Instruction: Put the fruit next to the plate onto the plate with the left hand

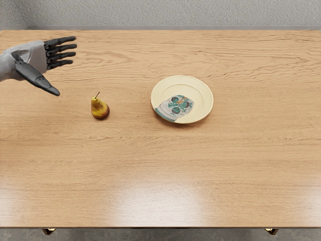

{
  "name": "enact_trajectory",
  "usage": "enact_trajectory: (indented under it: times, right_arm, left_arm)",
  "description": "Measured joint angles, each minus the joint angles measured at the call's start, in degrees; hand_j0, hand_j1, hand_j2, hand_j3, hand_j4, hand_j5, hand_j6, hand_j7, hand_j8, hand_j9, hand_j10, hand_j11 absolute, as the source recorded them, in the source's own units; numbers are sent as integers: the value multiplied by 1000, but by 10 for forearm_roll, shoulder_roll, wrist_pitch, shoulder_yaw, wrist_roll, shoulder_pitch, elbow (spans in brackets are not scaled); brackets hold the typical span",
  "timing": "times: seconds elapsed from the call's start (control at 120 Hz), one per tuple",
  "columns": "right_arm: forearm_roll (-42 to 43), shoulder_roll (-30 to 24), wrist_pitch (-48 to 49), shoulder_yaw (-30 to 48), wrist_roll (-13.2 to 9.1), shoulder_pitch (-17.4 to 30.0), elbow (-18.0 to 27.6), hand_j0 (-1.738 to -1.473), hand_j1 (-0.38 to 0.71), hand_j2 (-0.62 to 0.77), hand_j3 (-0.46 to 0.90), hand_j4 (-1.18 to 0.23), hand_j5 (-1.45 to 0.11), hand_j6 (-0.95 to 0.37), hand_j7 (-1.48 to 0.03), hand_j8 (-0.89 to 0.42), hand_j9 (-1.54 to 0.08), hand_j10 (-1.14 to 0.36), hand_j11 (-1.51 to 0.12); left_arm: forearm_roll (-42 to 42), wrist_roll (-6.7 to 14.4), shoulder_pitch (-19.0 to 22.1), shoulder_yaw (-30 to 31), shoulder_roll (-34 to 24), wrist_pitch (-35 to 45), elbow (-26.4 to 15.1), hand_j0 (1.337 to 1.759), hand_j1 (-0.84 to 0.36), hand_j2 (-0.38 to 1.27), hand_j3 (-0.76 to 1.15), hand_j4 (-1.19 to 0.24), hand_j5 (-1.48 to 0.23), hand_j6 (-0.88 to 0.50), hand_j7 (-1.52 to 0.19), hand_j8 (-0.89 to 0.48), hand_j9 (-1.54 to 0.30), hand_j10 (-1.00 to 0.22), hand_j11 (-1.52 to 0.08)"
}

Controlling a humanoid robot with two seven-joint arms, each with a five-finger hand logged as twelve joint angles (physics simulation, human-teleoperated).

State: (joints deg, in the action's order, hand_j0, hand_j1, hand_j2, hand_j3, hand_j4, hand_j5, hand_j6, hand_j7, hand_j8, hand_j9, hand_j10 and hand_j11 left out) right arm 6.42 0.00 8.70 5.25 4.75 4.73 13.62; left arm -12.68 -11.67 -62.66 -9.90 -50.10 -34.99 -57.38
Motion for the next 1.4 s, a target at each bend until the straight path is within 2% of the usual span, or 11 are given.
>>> enact_trajectory:
  times: [0.325, 0.408, 0.575, 0.7, 0.858, 1.042, 1.4]
  right_arm:
    - [1, 0, 0, -6, 1, 1, -1, -1658, -329, -3, 0, -17, -22, -17, -22, -17, -22, -17, -22]
    - [1, 0, 0, -6, 1, 1, -1, -1658, -329, -3, 0, -17, -22, -17, -22, -17, -22, -17, -22]
    - [1, 0, 0, -7, 1, 1, -1, -1658, -329, -3, 0, -17, -22, -17, -22, -17, -22, -17, -22]
    - [1, 0, 0, -6, 1, 1, -1, -1658, -329, -3, 0, -17, -22, -17, -22, -17, -22, -17, -22]
    - [1, 0, 0, -7, 1, 1, -1, -1658, -329, -3, 0, -17, -22, -17, -22, -17, -22, -17, -22]
    - [1, 0, 0, -7, 1, 1, -1, -1658, -329, -3, 0, -17, -22, -17, -22, -17, -22, -17, -22]
    - [1, 0, 0, -7, 1, 1, -1, -1658, -329, -3, 0, -17, -22, -17, -22, -17, -22, -17, -22]
  left_arm:
    - [-6, -7, 22, -2, 12, 0, 24, 1658, 349, 2, 0, -1, 0, -1, 0, -1, 0, 0, 0]
    - [-40, -34, 38, -1, 20, 10, 25, 1658, 348, 3, 0, -2, -2, -2, -2, -2, -2, -2, -2]
    - [-77, -79, 67, -3, 19, 82, 25, 1658, 346, 4, 0, -5, -6, -6, -6, -5, -5, -5, -5]
    - [-91, -97, 88, -2, 51, 177, 24, 1658, 344, 4, 0, -7, -8, -7, -8, -7, -8, -6, -7]
    - [-107, -103, 112, -1, 96, 299, 25, 1658, 343, 5, 0, -8, -9, -9, -9, -8, -9, -8, -9]
    - [-111, -102, 117, -1, 128, 363, 25, 1658, 348, 4, 0, -4, -4, -4, -4, -4, -4, -4, -4]
    - [-112, -103, 149, 2, 151, 388, 15, 1658, 205, 27, 0, -122, -158, -123, -158, -123, -158, -122, -158]
